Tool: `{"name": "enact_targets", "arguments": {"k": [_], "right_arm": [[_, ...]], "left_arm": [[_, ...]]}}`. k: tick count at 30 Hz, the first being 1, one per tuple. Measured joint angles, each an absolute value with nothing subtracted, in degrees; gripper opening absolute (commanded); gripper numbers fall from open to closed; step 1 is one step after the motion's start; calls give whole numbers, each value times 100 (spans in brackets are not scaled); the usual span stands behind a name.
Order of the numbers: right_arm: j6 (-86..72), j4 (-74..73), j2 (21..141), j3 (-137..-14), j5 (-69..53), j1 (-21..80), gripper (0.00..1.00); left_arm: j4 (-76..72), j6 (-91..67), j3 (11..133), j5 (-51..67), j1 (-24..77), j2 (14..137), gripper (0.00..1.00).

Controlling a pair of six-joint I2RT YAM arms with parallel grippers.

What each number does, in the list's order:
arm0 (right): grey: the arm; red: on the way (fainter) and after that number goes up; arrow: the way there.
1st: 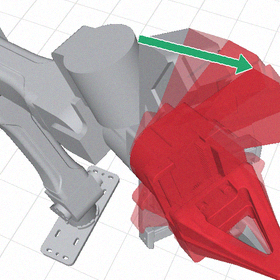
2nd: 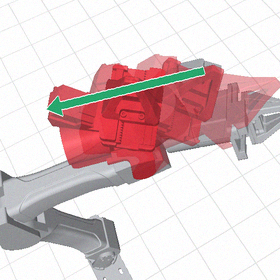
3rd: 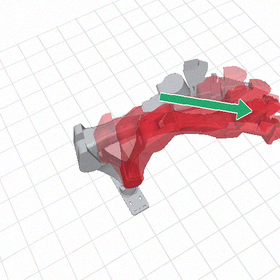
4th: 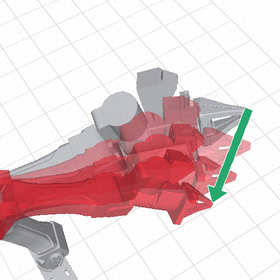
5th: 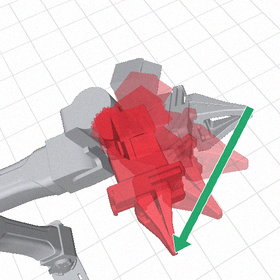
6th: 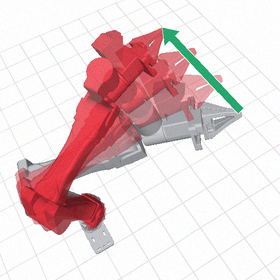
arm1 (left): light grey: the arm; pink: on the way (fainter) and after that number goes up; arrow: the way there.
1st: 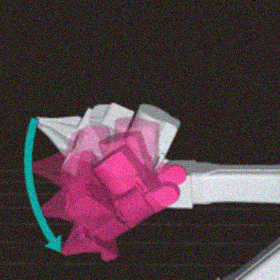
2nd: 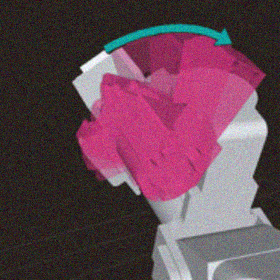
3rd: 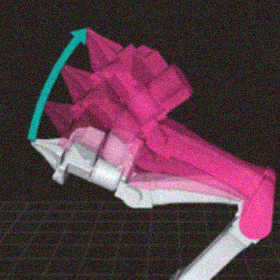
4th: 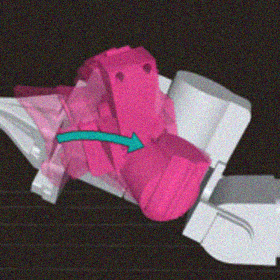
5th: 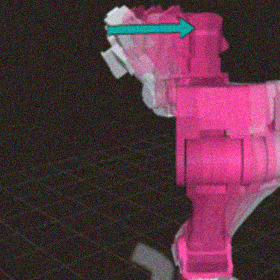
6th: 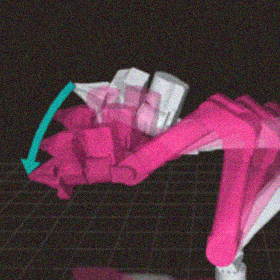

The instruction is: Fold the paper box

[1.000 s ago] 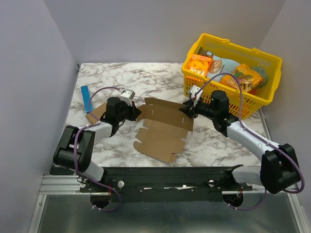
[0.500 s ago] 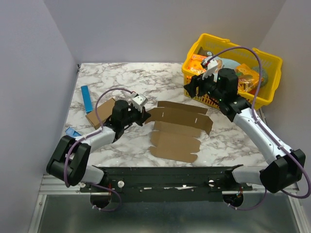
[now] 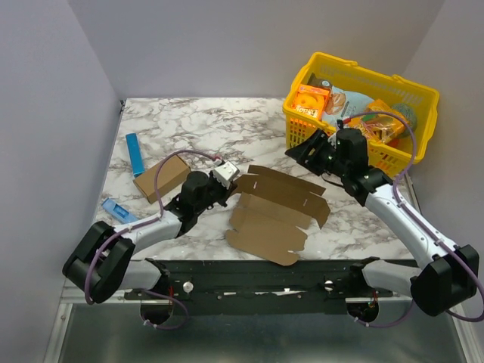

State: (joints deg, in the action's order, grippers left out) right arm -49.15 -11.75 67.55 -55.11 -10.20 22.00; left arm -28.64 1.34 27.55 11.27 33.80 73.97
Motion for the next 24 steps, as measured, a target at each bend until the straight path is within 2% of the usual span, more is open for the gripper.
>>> {"name": "enact_targets", "arguments": {"k": [7, 14, 24], "right_arm": [[-6606, -1656, 6630, -5148, -819, 2344, 67], [-7570, -1769, 6195, -5033, -683, 2517, 67], [-8460, -1761, 6263, -4519, -670, 2655, 68]], "left_arm": [[-3395, 327, 2333, 148, 3863, 7192, 0], [-3900, 521, 2128, -593, 4108, 7172, 0], [-4311, 709, 2021, -1153, 4298, 7175, 0]]}}
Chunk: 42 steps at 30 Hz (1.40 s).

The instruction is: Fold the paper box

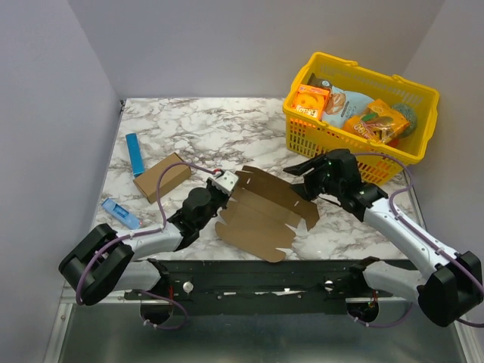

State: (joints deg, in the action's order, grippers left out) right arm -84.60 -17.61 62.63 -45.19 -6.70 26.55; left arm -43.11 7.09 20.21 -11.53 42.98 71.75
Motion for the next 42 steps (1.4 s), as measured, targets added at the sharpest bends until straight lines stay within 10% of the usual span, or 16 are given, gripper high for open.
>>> {"name": "enact_targets", "arguments": {"k": [29, 36, 42], "right_arm": [[-9275, -1332, 6755, -4119, -390, 2783, 42], [-9435, -1297, 6799, -4119, -248, 2851, 26], [-9465, -1310, 6803, -4119, -97, 2882, 15]], "left_arm": [[-4860, 840, 1704, -1695, 4554, 7172, 3], [-4836, 790, 1699, -1739, 4591, 7133, 53], [-4764, 679, 1699, -1728, 4600, 6989, 68]]}}
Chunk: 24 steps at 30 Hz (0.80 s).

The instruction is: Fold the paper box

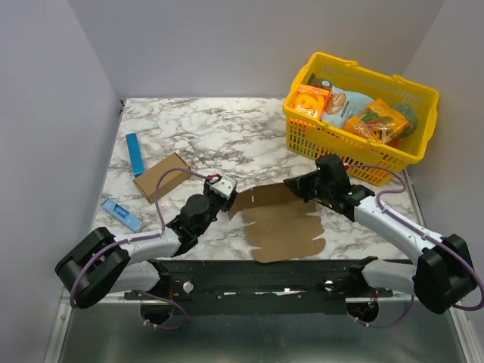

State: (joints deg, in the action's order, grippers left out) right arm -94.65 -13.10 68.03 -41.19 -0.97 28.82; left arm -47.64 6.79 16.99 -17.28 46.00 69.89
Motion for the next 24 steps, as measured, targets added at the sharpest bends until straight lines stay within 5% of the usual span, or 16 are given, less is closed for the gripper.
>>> {"name": "enact_targets", "arguments": {"k": [5, 12, 24], "right_arm": [[-9472, -1308, 6864, -4119, -89, 2884, 1], [-9470, -1245, 6886, -4108, -75, 2910, 1], [-9430, -12, 6899, -3898, 733, 3098, 1]], "left_arm": [[-4602, 574, 1699, -1680, 4600, 6777, 77], [-3747, 139, 1732, -1492, 4600, 5806, 89], [-1979, -1518, 2897, -875, 4600, 5398, 87]]}}
